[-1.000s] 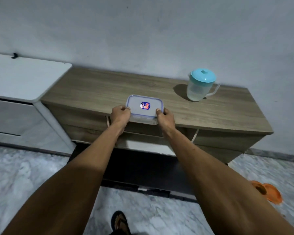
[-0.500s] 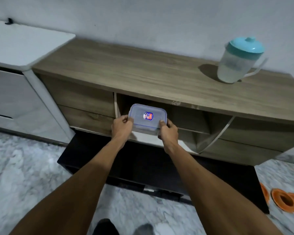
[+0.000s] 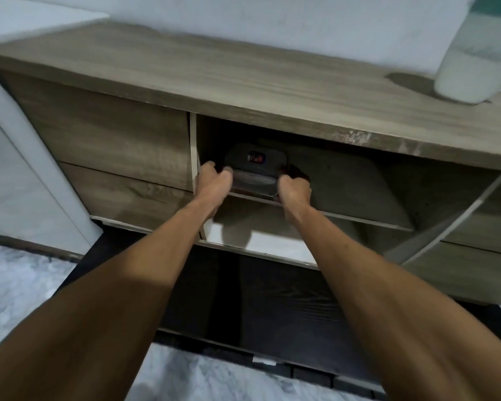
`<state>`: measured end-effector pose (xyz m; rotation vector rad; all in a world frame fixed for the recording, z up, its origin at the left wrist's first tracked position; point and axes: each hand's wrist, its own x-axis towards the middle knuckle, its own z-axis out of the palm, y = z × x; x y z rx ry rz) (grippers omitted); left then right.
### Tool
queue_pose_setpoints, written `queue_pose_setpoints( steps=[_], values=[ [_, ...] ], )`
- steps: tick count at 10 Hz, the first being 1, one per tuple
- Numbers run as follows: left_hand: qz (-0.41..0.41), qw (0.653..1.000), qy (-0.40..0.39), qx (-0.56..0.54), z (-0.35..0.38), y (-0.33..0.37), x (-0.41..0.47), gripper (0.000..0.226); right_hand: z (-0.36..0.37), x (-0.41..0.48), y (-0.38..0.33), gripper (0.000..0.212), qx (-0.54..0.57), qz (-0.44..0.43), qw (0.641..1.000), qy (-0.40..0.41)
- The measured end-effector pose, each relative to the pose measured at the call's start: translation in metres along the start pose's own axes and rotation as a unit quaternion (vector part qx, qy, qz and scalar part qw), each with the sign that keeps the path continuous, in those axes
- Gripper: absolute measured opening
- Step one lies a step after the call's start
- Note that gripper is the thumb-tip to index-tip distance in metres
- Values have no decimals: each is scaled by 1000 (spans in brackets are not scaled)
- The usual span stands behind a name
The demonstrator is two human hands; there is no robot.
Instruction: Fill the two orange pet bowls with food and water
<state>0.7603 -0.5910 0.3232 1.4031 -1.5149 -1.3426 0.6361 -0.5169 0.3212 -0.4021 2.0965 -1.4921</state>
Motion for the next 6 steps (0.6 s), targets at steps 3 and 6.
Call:
queue_pose_setpoints(
  steps=[3,6],
  values=[
    [-9,999,20,48,6,-9,19,35,21,23,6,49,-68,-36,997,-10],
    [-55,996,-27,60,-15,-2,-6,55,-12,-10,-2,48,-59,35,997,-18]
  ],
)
